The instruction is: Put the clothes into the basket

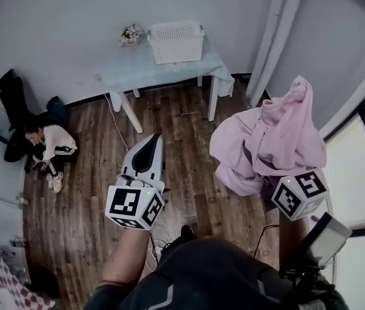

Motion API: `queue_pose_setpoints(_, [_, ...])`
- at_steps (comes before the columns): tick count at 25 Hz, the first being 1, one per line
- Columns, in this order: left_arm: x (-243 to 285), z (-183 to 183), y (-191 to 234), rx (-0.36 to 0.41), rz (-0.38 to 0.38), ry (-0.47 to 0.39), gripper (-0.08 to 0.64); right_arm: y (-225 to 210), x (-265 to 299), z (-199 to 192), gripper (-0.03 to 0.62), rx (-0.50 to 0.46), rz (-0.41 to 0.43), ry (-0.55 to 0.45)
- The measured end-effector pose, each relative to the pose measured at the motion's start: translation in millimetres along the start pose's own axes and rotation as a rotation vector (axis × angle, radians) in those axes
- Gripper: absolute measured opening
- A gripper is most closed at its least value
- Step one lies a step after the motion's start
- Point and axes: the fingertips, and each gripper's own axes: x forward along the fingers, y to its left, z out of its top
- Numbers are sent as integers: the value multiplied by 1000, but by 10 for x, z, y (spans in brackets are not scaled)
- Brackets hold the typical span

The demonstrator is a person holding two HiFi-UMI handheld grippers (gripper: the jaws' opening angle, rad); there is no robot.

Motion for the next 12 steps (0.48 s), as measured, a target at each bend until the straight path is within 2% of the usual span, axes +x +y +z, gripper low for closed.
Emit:
queue_pose_setpoints(7, [-89,32,501,-16,-1,-2,8,424,522,115,387,-12,32,-2])
queue_pose_setpoints(12, [52,36,652,-19,-4,3,8,482,808,132,387,-14,57,26])
